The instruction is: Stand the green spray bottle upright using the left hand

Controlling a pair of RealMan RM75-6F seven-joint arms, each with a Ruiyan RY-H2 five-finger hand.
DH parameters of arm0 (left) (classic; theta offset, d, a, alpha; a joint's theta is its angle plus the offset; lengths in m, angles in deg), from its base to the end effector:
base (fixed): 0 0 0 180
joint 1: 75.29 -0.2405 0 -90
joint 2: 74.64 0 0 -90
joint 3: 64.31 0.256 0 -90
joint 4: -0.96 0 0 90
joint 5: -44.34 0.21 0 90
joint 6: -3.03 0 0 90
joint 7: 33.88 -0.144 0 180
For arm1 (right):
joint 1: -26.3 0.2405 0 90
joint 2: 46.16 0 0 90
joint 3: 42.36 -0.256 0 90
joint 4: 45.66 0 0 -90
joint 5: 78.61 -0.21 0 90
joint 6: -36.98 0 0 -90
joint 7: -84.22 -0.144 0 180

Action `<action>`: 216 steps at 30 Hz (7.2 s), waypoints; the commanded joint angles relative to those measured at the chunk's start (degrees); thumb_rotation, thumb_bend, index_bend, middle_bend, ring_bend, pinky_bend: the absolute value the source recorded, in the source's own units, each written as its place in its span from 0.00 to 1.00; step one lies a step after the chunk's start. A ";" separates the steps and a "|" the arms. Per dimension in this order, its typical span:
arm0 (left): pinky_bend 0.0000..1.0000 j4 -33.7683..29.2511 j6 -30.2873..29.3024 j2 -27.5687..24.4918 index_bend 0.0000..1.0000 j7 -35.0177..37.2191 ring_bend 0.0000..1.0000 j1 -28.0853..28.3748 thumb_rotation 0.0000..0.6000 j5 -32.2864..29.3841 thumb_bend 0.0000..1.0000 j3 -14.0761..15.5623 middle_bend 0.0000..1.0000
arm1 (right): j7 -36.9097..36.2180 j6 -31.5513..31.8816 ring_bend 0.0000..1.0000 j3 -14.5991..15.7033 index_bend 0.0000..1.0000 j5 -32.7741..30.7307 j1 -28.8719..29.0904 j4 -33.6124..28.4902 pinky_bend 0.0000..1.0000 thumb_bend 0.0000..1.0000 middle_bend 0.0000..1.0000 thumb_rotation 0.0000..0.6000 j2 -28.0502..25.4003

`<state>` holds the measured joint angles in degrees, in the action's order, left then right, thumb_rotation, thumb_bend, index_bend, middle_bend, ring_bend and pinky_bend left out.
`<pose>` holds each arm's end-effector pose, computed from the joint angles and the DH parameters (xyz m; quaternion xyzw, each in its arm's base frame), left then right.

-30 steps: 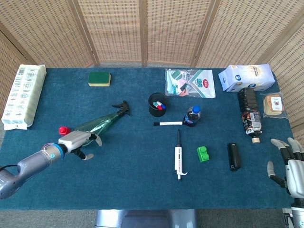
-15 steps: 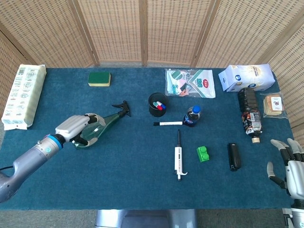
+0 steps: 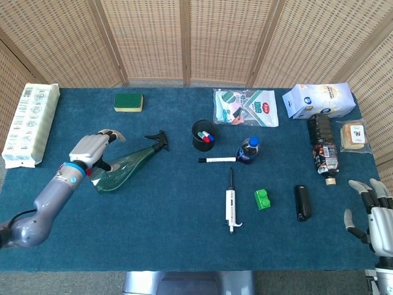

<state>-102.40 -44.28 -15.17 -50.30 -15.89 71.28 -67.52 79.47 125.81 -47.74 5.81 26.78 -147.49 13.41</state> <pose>-0.1469 0.3777 0.1072 -0.6791 -0.5074 -0.2733 0.4546 -0.2933 -0.1649 0.1852 0.5196 -0.4288 0.4453 0.5897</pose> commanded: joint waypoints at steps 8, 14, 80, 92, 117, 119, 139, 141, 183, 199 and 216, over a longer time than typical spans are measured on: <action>0.28 6.81 -5.38 10.89 0.19 -14.92 0.07 8.80 0.82 -20.27 0.20 0.91 0.13 | -1.11 0.04 0.05 -0.23 0.18 0.20 0.17 0.99 0.10 0.56 0.23 1.00 0.36; 0.29 11.28 -4.33 14.86 0.19 -17.87 0.07 10.53 0.82 -26.18 0.20 -0.57 0.13 | -1.49 0.38 0.05 -0.18 0.18 0.34 -0.05 1.22 0.10 0.56 0.23 1.00 0.32; 0.72 32.81 5.54 26.26 0.52 -39.15 0.51 12.55 0.90 -44.19 0.48 -9.01 0.50 | -7.17 5.42 0.05 -2.15 0.18 0.16 -2.93 0.79 0.12 0.56 0.23 1.00 -0.80; 0.72 23.22 3.93 20.18 0.52 -18.45 0.51 2.62 0.96 -18.29 0.48 -15.57 0.49 | -7.40 6.19 0.05 -2.49 0.18 0.63 -2.93 1.21 0.12 0.56 0.23 1.00 -0.05; 0.63 7.29 -16.14 17.67 0.51 35.76 0.48 -23.34 0.99 37.88 0.47 -18.88 0.46 | -8.27 6.01 0.05 -2.76 0.17 1.79 -2.00 2.17 0.12 0.55 0.23 1.00 2.04; 0.62 8.20 -17.81 18.46 0.51 39.72 0.48 -24.36 0.99 40.77 0.47 -18.54 0.45 | -8.29 5.83 0.05 -2.79 0.17 1.70 -1.88 2.35 0.12 0.55 0.23 1.00 2.22; 0.61 19.09 -24.99 24.83 0.51 66.94 0.45 -29.64 0.93 54.97 0.47 -11.83 0.44 | -8.82 4.77 0.05 -2.98 0.17 0.82 -1.27 2.75 0.12 0.55 0.23 1.00 3.07; 0.62 20.26 -25.53 25.57 0.51 68.31 0.45 -29.81 0.93 56.04 0.47 -11.04 0.44 | -8.85 4.86 0.05 -2.94 0.17 0.73 -1.38 2.72 0.12 0.55 0.23 1.00 3.07; 0.60 37.66 -38.22 37.84 0.50 68.67 0.42 -32.65 0.90 67.20 0.47 -1.03 0.43 | -11.28 5.10 0.05 -2.81 0.17 0.27 -2.20 3.42 0.12 0.55 0.23 1.00 3.15; 0.52 38.74 -40.99 38.78 0.45 67.31 0.36 -33.62 0.79 67.20 0.47 -1.02 0.38 | -11.42 5.14 0.05 -2.78 0.17 0.49 -2.25 3.26 0.12 0.55 0.23 1.00 3.03; 0.50 38.57 -42.38 38.55 0.41 66.48 0.33 -34.76 0.58 66.72 0.43 -0.87 0.34 | -11.71 5.25 0.05 -2.83 0.17 0.74 -2.23 3.27 0.12 0.55 0.23 1.00 2.94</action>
<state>-63.83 -86.68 23.36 16.18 -50.67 138.01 -68.39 67.76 131.07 -50.57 6.56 24.55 -144.22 16.35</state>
